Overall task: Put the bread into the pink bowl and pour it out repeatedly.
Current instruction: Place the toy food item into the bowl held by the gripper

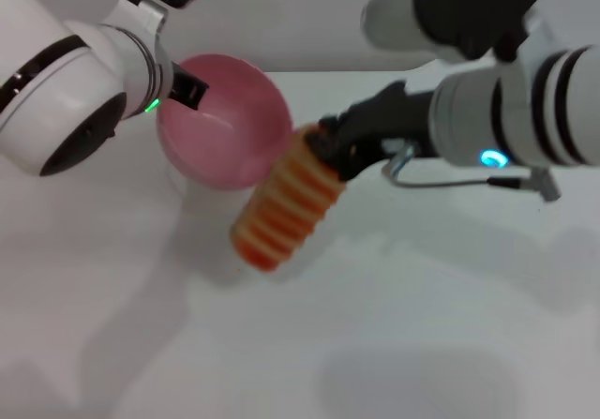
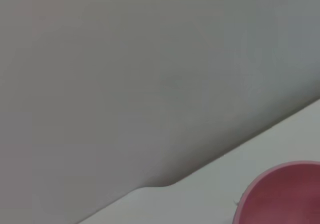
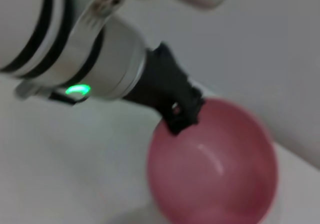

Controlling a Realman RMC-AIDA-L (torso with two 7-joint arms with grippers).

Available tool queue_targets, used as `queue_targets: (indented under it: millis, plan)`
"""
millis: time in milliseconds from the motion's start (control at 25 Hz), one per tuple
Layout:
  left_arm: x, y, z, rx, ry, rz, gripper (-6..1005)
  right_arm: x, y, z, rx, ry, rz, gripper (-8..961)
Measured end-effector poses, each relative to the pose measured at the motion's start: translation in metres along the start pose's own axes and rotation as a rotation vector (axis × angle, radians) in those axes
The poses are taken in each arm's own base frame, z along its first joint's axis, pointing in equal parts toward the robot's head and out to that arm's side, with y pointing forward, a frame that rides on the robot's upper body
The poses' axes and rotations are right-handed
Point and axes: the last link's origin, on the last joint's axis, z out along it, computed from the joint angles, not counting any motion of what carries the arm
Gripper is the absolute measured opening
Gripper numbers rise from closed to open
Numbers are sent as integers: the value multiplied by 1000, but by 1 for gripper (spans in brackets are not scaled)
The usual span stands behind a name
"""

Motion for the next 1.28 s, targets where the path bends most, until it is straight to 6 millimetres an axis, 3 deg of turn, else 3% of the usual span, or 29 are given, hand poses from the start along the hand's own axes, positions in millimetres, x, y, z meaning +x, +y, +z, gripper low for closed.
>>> queue_targets:
  millis: [640,880,1280]
  plan:
    - [3,27,-11,-101,15,14,34,-12,-27,-6,190,-26,-92,78]
    - [3,33,-13,-125,13,14,35,-16,-34,-6,235,-38,-118,71]
    - [7,44,-24,-168,48,21,35,-3,-45,25,234,-24,-90,62]
